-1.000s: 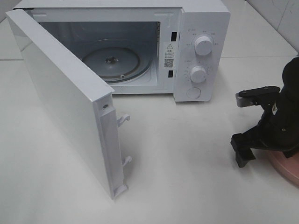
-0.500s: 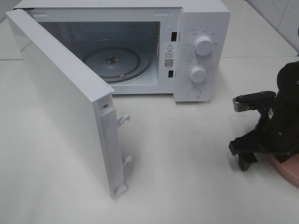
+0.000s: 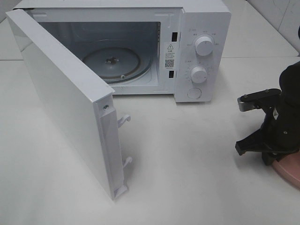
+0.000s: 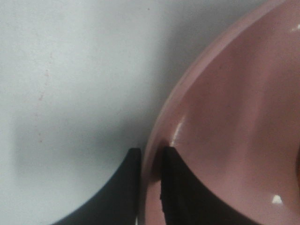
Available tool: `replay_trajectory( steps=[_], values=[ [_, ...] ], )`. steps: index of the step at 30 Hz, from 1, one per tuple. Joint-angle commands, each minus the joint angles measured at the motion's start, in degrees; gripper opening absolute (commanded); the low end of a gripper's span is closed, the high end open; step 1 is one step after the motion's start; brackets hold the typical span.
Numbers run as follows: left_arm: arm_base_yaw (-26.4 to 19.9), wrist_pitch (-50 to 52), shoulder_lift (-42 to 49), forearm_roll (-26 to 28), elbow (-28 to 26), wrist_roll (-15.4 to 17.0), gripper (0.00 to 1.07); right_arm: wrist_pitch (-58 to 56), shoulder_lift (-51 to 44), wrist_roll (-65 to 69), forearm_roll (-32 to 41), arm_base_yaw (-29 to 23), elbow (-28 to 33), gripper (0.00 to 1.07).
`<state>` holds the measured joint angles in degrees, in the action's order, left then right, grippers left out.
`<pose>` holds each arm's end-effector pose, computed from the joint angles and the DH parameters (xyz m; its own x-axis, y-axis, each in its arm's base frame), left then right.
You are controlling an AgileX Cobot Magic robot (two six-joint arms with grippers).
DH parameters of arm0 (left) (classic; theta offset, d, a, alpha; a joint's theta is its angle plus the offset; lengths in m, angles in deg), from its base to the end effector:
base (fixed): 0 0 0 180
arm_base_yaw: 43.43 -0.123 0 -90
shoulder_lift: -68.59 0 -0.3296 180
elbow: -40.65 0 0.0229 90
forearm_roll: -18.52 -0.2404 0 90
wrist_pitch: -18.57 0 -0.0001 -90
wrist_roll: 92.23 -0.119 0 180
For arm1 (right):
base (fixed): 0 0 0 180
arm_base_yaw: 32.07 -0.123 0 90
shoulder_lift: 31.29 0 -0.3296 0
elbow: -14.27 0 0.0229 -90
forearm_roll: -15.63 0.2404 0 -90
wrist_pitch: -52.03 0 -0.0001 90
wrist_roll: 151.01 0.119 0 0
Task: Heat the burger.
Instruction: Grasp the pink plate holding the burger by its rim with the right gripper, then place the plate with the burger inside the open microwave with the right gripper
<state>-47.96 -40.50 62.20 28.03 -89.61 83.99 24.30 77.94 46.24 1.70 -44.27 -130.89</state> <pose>-0.0324 -0.0195 0.2631 -0.4198 -0.0530 -0.9061 0.0417 0.9961 -0.0776 0.2827 0.0475 0.1361 -0.9786 -0.1253 -0.1635 -0.1104 0.9891 -0.0971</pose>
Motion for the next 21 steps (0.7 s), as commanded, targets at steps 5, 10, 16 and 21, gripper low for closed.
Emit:
replay_trajectory(
  steps=[5,10,16,21],
  values=[
    [-0.1,0.1,1.0,0.2,0.1,0.2,1.0,-0.3,0.3,0.9,0.8,0.2,0.1,0.0],
    [-0.1,0.1,1.0,0.2,0.1,0.2,1.0,-1.4,0.2,1.4,0.1,0.0,0.1,0.0],
    [-0.1,0.1,1.0,0.2,0.1,0.2,1.0,-3.3,-1.0,6.1,-4.8,-1.4,0.1,0.0],
    [-0.1,0.1,1.0,0.2,0.1,0.2,1.0,-5.6,-1.5,10.8,-9.3,-4.2,0.2,0.0]
  ],
)
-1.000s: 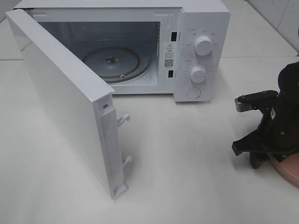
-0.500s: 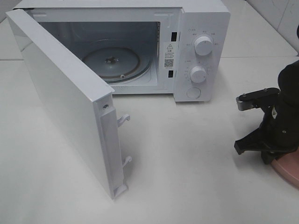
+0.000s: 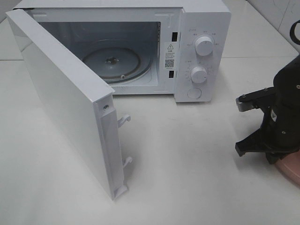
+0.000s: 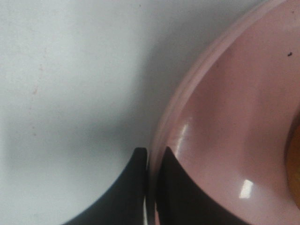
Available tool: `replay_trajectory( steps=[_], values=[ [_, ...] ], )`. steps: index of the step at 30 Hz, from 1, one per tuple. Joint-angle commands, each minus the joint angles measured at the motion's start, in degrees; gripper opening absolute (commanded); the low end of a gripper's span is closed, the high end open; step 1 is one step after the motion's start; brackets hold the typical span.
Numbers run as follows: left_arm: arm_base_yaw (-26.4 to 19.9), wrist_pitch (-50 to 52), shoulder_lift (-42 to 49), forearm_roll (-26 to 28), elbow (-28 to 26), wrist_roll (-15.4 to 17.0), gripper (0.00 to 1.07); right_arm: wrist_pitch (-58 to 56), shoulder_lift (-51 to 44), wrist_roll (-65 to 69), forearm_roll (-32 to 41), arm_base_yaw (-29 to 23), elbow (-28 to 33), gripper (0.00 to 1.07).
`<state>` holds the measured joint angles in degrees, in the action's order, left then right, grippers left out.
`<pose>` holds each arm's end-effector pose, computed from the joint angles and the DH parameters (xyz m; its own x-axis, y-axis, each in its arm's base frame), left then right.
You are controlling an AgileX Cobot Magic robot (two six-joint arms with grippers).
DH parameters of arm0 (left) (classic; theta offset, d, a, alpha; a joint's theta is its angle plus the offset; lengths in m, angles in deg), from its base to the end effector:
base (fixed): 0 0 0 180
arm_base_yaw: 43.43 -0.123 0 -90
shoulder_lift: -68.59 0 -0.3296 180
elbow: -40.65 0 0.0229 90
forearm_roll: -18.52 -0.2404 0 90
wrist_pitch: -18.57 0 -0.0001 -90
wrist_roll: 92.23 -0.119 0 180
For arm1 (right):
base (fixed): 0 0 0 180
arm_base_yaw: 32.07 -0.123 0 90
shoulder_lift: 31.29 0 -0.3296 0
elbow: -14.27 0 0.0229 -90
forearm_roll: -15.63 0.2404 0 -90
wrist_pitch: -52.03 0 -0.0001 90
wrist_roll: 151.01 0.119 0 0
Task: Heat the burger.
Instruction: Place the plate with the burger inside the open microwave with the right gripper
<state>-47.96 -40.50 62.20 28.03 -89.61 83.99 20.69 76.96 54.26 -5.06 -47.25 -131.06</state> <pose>-0.0324 -0.0195 0.2631 -0.4198 -0.0530 -0.9061 0.0417 0.9961 -0.0776 0.2773 0.0526 0.1420 -0.9793 -0.1347 -0.1513 -0.1094 0.9804 -0.1641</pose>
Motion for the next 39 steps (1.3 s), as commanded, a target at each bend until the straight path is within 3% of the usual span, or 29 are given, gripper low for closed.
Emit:
replay_trajectory(
  steps=[1,7,15,39],
  values=[
    [-0.1,0.1,1.0,0.2,0.1,0.2,1.0,-1.9,-0.6,2.8,-2.5,-1.3,0.3,0.0],
    [-0.1,0.1,1.0,0.2,0.1,0.2,1.0,-5.4,-1.1,10.1,-10.0,-5.2,0.7,0.0],
    [-0.1,0.1,1.0,0.2,0.1,0.2,1.0,-9.5,-2.1,13.3,-14.2,-8.7,0.7,0.0],
    [-0.1,0.1,1.0,0.2,0.1,0.2,1.0,-18.4,-15.0,11.5,-14.8,-13.2,5.1,0.0]
  ],
)
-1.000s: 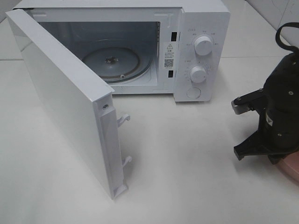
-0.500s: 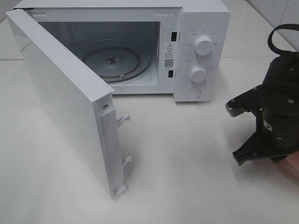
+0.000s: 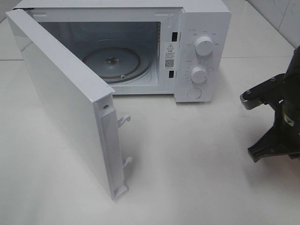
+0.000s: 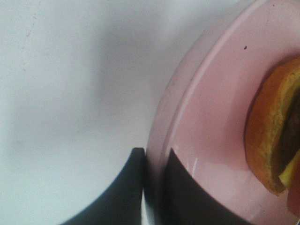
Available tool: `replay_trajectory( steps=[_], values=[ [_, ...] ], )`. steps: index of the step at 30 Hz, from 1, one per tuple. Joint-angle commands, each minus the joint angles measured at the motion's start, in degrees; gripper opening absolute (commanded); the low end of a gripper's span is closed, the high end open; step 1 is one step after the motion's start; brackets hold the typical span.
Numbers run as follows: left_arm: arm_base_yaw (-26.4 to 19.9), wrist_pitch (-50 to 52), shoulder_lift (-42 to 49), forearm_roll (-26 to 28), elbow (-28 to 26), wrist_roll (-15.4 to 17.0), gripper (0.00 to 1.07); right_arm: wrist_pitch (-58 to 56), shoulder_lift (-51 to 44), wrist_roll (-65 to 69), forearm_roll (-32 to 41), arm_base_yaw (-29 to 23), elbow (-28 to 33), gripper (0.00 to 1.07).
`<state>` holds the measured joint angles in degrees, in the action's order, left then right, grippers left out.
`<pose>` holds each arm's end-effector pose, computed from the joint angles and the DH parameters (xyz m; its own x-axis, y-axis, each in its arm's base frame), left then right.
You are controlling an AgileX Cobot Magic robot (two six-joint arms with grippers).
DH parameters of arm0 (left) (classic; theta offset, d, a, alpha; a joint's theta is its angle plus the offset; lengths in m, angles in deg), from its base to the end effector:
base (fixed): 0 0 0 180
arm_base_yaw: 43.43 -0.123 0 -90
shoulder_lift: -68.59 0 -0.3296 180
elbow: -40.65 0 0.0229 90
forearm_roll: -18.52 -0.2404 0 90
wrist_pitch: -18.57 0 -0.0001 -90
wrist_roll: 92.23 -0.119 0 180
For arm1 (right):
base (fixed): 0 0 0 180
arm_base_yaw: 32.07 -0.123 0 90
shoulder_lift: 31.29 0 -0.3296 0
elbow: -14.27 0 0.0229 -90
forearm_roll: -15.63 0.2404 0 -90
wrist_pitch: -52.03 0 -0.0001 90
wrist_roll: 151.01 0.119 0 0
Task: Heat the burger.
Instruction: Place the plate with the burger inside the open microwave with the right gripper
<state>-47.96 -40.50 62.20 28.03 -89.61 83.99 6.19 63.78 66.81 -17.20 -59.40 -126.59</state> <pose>-0.0324 -0.0195 0.2631 -0.4198 -0.0530 -0.9061 0.0417 0.9961 -0.0776 0.2227 0.0629 0.1909 -0.9528 -0.2483 -0.1746 -0.1739 0.9180 -0.3564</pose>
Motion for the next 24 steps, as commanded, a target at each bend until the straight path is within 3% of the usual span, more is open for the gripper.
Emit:
replay_trajectory(
  steps=[1,13,24],
  values=[
    [-0.1,0.1,1.0,0.2,0.1,0.2,1.0,-4.6,-2.3,-1.0,-2.6,-1.6,0.7,0.0],
    [-0.1,0.1,1.0,0.2,0.1,0.2,1.0,-11.0,-5.0,-2.8,-3.9,-9.1,0.8,0.0],
    [-0.1,0.1,1.0,0.2,0.1,0.2,1.0,-12.6,-5.0,1.0,-6.8,-14.9,4.6,0.0]
  ],
)
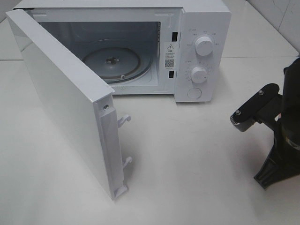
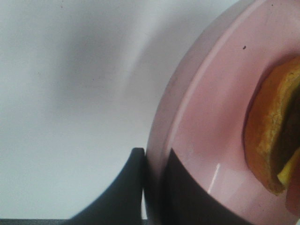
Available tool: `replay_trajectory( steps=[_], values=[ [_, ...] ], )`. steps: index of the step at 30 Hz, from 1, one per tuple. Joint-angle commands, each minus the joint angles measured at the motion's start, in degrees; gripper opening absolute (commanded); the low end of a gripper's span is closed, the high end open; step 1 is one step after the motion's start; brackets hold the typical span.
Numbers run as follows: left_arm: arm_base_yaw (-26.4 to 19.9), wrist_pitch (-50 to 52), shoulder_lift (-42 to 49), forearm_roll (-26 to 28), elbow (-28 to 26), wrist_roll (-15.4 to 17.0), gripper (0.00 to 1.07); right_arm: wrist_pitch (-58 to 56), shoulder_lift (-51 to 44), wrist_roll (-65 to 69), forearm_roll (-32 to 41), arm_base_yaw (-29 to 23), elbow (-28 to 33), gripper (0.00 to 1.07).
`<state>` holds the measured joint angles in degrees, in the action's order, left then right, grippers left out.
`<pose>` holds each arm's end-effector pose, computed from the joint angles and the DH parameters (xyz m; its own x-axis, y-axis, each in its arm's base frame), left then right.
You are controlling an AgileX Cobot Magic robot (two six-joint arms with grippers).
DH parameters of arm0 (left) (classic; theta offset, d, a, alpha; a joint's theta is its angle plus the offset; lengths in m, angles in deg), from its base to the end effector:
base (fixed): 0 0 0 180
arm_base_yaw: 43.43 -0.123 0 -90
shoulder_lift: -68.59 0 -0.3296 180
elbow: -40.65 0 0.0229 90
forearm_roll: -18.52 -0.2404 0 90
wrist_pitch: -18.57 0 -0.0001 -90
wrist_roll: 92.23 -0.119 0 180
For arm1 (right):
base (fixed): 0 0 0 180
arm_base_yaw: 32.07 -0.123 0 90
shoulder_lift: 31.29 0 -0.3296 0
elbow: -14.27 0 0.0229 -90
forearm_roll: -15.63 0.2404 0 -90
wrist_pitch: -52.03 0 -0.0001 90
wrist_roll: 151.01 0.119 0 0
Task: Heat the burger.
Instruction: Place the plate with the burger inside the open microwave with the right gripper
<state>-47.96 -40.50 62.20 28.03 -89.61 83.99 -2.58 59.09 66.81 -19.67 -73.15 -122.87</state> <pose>-0.0324 -0.0195 0.2631 -0.4198 -0.0530 -0.9061 0.0417 0.9961 -0.0776 0.1792 0.0818 0.1997 -0.8845 -0.4579 -0.0890 -0.3700 0.8049 -0.4639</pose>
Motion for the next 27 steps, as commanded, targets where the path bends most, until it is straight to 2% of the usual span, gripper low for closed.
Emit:
replay_trajectory(
  steps=[1,7,13,27],
  values=[
    [-0.1,0.1,1.0,0.2,0.1,0.2,1.0,-4.4,-0.3,1.2,-4.6,-2.4,1.4,0.0],
    [-0.1,0.1,1.0,0.2,0.1,0.2,1.0,-5.8,-0.3,1.8,-5.6,-5.8,1.6,0.0],
    [-0.1,0.1,1.0,0.2,0.1,0.2,1.0,-5.8,-0.5,0.7,-7.1,-6.3,2.3,0.0],
    [-0.1,0.1,1.0,0.2,0.1,0.2,1.0,-0.1,-11.2,-5.3,-13.3,-6.4,10.5,0.0]
  ],
)
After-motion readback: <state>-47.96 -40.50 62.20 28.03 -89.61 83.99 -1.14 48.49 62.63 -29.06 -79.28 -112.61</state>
